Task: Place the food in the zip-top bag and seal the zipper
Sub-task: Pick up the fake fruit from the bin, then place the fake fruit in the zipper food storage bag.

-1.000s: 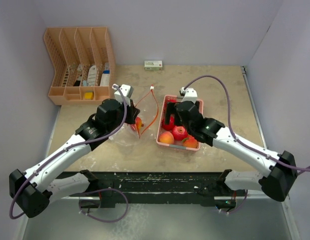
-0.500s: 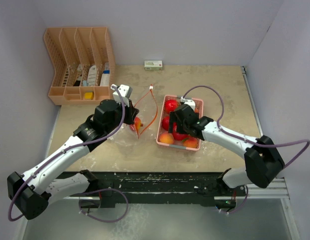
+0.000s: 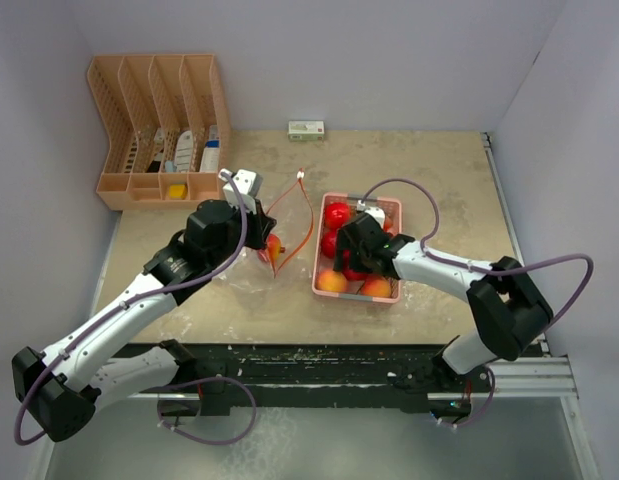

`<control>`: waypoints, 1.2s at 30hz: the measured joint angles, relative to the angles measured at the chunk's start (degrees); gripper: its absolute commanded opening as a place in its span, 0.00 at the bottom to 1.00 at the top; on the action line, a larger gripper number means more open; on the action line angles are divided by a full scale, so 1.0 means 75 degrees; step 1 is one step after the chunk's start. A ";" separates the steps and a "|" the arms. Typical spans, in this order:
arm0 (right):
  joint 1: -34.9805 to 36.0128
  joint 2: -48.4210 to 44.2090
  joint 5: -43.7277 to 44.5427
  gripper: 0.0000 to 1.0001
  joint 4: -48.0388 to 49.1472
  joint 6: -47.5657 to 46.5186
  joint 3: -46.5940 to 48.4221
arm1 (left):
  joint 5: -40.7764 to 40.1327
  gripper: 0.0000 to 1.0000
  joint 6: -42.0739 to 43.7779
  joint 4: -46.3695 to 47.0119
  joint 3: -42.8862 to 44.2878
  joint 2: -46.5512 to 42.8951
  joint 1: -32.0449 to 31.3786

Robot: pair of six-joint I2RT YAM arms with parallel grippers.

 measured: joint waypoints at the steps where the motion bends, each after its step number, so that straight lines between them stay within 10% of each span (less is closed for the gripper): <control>1: 0.0000 0.0009 0.0023 0.81 -0.0015 0.0015 0.0000 | 0.0000 0.00 0.0000 0.0000 0.0000 -0.0006 0.0000; 15: 0.0003 -0.1894 0.0131 0.66 -0.0746 -0.0277 0.0198 | -0.0006 0.00 -0.0003 -0.0006 -0.0070 -0.0020 0.0000; 24: 0.0009 -0.4141 -0.2401 0.63 0.1323 -0.1239 0.0347 | -0.0006 0.00 -0.0006 0.0000 -0.0070 0.0000 0.0000; 36: 0.1014 -0.2241 -0.3585 0.66 0.3713 -0.1387 0.0711 | -0.0003 0.00 -0.0009 0.0003 -0.0070 0.0070 0.0000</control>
